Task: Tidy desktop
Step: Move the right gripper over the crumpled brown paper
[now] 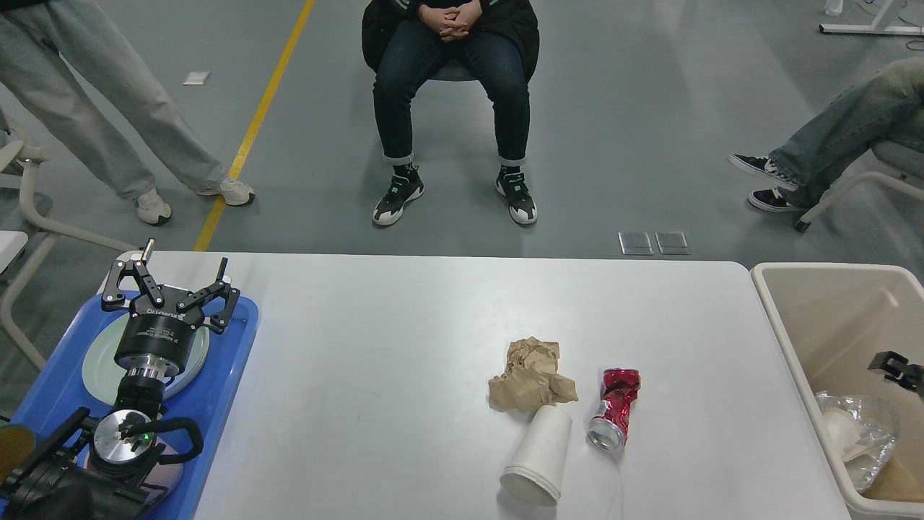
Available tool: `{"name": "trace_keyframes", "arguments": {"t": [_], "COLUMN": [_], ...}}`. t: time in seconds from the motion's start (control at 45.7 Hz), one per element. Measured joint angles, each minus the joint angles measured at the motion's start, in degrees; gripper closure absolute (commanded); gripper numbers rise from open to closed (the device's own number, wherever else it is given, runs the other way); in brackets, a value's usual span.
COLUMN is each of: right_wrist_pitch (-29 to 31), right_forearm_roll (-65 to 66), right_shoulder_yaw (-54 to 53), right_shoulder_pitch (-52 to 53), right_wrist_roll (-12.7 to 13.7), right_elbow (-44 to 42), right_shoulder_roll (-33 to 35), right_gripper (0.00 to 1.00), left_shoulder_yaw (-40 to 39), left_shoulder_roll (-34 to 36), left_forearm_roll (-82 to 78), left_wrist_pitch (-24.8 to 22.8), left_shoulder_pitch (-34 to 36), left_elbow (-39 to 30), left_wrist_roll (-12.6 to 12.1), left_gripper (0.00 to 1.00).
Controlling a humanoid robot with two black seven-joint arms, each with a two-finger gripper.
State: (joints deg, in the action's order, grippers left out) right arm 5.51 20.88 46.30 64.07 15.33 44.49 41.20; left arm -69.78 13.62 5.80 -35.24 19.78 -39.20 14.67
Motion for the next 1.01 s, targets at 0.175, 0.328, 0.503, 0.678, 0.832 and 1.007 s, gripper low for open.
{"name": "trace_keyframes", "arguments": {"t": [0.175,0.328,0.503,0.678,0.832,1.007], "right_wrist_pitch": [6.1,21.9,33.6,34.2,32.9,30.4], "right_forearm_roll": [4.2,4.0,-2.0,-9.1,-10.2,-12.3], "right_shoulder_yaw": [16.0,23.5,23.8,22.9,20.1,17.2], "right_shoulder_pitch": [22.6,38.5,54.2,67.1,73.7,74.8], "right_wrist_roll": [3.3,3.6,3.6,3.6,3.3,3.2], "right_elbow": [18.1,23.9,32.0,43.4,50.3,51.7], "right_shoulder_roll": [-1.3,-10.8,-16.6,-20.1,-22.6,-24.4], "right_gripper": [0.0,0.0,0.0,0.0,0.0,0.0], "left_shoulder_yaw": [0.0,0.0,0.0,0.0,0.0,0.0], "left_shoulder_roll": [0.0,0.0,0.0,0.0,0.0,0.0], "left_forearm_roll": [0.0,0.0,0.0,0.0,0.0,0.0], "left_wrist_pitch": [0.0,0.0,0.0,0.0,0.0,0.0], "left_shoulder_pitch": [0.0,0.0,0.0,0.0,0.0,0.0], "left_elbow": [0.0,0.0,0.0,0.0,0.0,0.0], "left_wrist_roll": [0.0,0.0,0.0,0.0,0.1,0.1], "left_gripper": [0.04,0.04,0.04,0.04,0.04,0.04]}}
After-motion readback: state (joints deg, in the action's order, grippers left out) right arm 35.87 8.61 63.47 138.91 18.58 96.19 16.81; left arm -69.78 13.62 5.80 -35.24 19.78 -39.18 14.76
